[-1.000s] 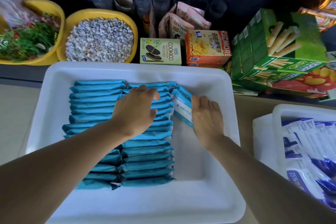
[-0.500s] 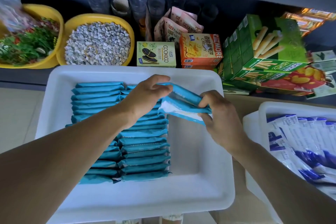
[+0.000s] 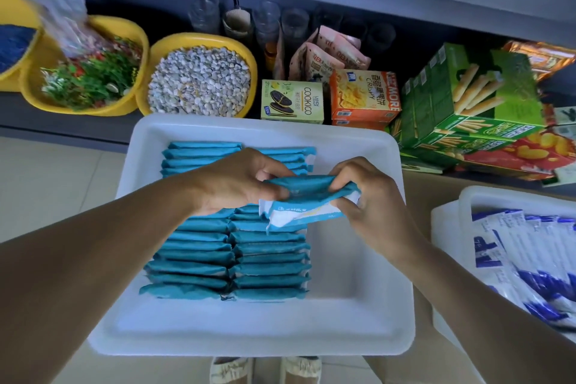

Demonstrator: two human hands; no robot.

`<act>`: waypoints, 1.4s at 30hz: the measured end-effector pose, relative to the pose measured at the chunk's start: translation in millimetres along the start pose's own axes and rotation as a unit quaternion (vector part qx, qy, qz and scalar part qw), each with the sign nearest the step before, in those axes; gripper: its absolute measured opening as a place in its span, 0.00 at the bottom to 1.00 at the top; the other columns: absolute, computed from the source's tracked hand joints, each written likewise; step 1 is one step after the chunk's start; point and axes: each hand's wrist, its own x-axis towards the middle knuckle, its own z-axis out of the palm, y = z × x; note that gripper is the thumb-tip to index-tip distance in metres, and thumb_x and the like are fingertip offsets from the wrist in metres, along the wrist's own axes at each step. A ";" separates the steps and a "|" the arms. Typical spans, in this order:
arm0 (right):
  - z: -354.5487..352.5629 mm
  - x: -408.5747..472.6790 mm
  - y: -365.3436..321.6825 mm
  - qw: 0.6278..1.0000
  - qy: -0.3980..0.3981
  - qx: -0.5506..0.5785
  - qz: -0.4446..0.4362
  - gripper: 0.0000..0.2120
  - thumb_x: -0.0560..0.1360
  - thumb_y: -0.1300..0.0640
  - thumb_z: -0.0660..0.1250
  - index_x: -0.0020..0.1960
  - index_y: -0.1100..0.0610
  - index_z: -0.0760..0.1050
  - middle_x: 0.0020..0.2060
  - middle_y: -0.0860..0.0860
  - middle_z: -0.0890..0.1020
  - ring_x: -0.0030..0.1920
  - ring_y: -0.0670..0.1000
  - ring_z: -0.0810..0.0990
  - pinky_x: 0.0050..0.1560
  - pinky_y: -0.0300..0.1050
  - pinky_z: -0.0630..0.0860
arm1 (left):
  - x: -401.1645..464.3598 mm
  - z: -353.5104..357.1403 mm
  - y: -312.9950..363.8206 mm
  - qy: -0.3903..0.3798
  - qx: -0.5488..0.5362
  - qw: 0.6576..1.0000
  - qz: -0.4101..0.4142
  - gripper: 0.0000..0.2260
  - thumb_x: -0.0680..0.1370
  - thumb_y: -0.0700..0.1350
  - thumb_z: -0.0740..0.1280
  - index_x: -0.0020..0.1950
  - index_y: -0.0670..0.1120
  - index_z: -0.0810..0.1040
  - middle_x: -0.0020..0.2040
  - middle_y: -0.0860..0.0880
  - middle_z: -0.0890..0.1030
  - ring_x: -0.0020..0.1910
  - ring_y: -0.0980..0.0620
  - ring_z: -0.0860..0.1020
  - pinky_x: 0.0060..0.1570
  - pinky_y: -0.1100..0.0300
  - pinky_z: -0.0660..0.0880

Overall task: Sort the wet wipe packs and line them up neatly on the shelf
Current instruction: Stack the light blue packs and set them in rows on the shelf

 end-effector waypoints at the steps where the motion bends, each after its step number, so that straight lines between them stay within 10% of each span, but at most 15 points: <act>1: 1.0 2.0 -2.3 1.000 -0.001 0.014 0.007 0.12 0.63 0.73 0.70 0.41 0.61 0.75 0.45 0.55 0.78 0.46 0.46 0.75 0.46 0.32 0.69 | -2.3 -2.2 -2.7 0.021 0.010 1.000 -0.005 0.09 0.77 0.41 0.67 0.56 0.51 0.80 0.52 0.57 0.81 0.51 0.60 0.79 0.55 0.66 0.73; 5: -0.1 5.4 -8.7 0.998 -0.028 0.045 0.039 0.07 0.64 0.63 0.68 0.41 0.56 0.76 0.55 0.48 0.73 0.57 0.31 0.70 0.56 0.25 0.64 | -6.1 -8.4 -18.7 0.170 -0.024 0.983 -0.061 0.13 0.78 0.46 0.66 0.62 0.46 0.78 0.57 0.52 0.77 0.55 0.54 0.75 0.57 0.57 0.72; 10: -18.3 -0.6 -12.8 0.985 -0.083 0.090 0.119 0.15 0.68 0.72 0.70 0.37 0.52 0.76 0.52 0.47 0.80 0.51 0.40 0.79 0.48 0.31 0.73 | -20.0 -16.4 -29.7 0.251 -0.153 0.950 -0.107 0.15 0.79 0.46 0.65 0.65 0.45 0.76 0.58 0.46 0.79 0.57 0.49 0.76 0.48 0.55 0.76; 16: -24.8 11.8 -42.9 0.951 -0.073 0.262 0.149 0.11 0.67 0.63 0.73 0.42 0.47 0.79 0.42 0.46 0.82 0.44 0.45 0.80 0.45 0.37 0.76 | -35.1 -14.9 -29.6 0.262 -0.209 0.936 -0.106 0.06 0.81 0.44 0.62 0.56 0.51 0.75 0.59 0.48 0.77 0.60 0.51 0.74 0.54 0.49 0.74; 22: 5.3 27.3 -52.6 0.986 -0.019 0.114 0.117 0.08 0.71 0.60 0.73 0.40 0.49 0.75 0.45 0.49 0.77 0.44 0.39 0.74 0.49 0.29 0.66 | -42.1 -2.7 -29.1 0.195 -0.242 0.948 -0.068 0.10 0.81 0.43 0.61 0.54 0.50 0.81 0.53 0.52 0.84 0.55 0.49 0.81 0.55 0.48 0.78; 28: 6.0 21.8 -47.6 0.978 -0.068 0.141 0.137 0.13 0.71 0.64 0.71 0.35 0.51 0.72 0.39 0.46 0.78 0.39 0.38 0.74 0.45 0.31 0.68 | -47.7 3.4 -27.2 0.186 -0.208 0.956 -0.085 0.12 0.82 0.45 0.58 0.48 0.54 0.81 0.56 0.51 0.82 0.57 0.49 0.79 0.52 0.51 0.78; 32: 12.5 13.9 -46.9 0.981 -0.084 0.129 0.121 0.14 0.70 0.64 0.73 0.34 0.49 0.72 0.34 0.44 0.77 0.38 0.46 0.75 0.47 0.44 0.71 | -56.8 10.5 -24.2 0.131 -0.110 0.980 -0.104 0.22 0.71 0.67 0.61 0.55 0.54 0.80 0.61 0.52 0.79 0.60 0.51 0.77 0.58 0.49 0.76; 37: 33.5 2.8 -60.8 0.981 -0.083 0.151 0.090 0.10 0.66 0.56 0.73 0.34 0.47 0.72 0.33 0.42 0.77 0.37 0.39 0.73 0.44 0.32 0.67 | -58.6 20.5 -29.6 0.133 0.111 0.982 -0.072 0.11 0.67 0.55 0.76 0.33 0.53 0.77 0.28 0.58 0.76 0.31 0.60 0.73 0.31 0.64 0.64; 42: 46.0 -12.0 -60.1 0.965 -0.080 0.196 0.154 0.12 0.72 0.56 0.71 0.52 0.52 0.71 0.44 0.48 0.79 0.45 0.50 0.79 0.48 0.42 0.74 | -66.5 22.9 -51.8 0.166 0.198 0.961 -0.101 0.11 0.67 0.57 0.76 0.42 0.54 0.78 0.41 0.55 0.80 0.43 0.52 0.78 0.43 0.59 0.73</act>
